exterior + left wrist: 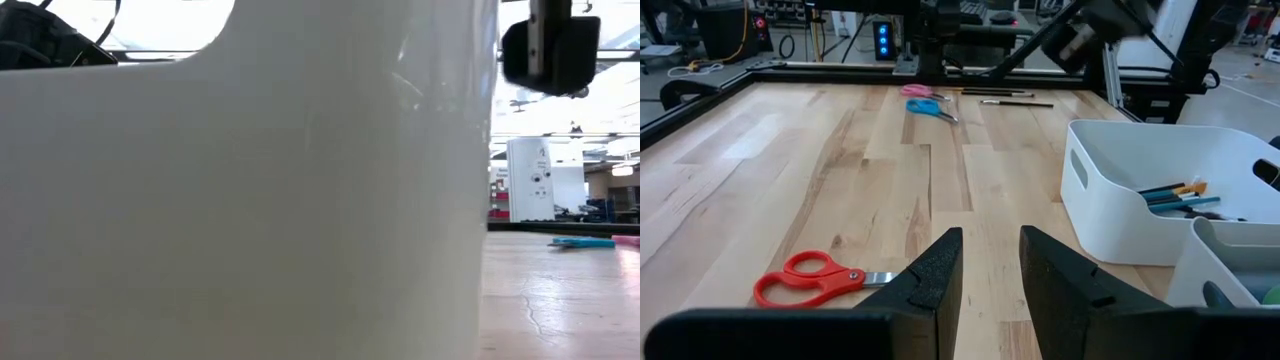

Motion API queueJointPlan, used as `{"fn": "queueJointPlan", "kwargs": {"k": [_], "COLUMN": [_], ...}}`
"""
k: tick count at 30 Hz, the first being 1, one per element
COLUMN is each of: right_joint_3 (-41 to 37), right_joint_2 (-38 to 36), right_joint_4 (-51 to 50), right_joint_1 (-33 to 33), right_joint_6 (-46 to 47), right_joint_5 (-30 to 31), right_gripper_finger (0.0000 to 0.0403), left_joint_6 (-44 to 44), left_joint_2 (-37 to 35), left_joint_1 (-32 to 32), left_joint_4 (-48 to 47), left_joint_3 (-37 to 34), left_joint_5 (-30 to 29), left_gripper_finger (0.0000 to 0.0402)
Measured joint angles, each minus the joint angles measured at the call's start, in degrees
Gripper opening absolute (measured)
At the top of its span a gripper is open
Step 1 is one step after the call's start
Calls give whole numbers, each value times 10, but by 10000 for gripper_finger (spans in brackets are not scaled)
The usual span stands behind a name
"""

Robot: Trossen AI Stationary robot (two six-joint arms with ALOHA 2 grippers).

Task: Pick & Place Paint Supplies
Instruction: Put the black paint brush into the white bin

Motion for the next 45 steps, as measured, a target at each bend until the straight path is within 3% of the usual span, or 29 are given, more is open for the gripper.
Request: {"fn": "queueJointPlan", "kwargs": {"k": [8,21,31,38,45], "right_joint_3": [105,283,289,286,286], "right_joint_2": [109,177,176,176,176], "right_joint_4": [-72,-397,-421,-425,-417], "right_joint_1": [-29,-55,-81,-91,-94], "right_joint_6": [92,166,172,167,150], "right_joint_5": [-102,-231,-314,-317,-318], "right_gripper_finger": [12,13,13,16,80], "left_joint_6": [0,0,0,0,0], "left_joint_2": [0,0,0,0,0], "left_joint_1": [0,0,0,0,0], "left_joint_4": [0,0,0,0,0], "left_joint_3": [0,0,0,0,0], "left_joint_5": [0,0,0,0,0], "left_gripper_finger": [104,104,104,104,104]}}
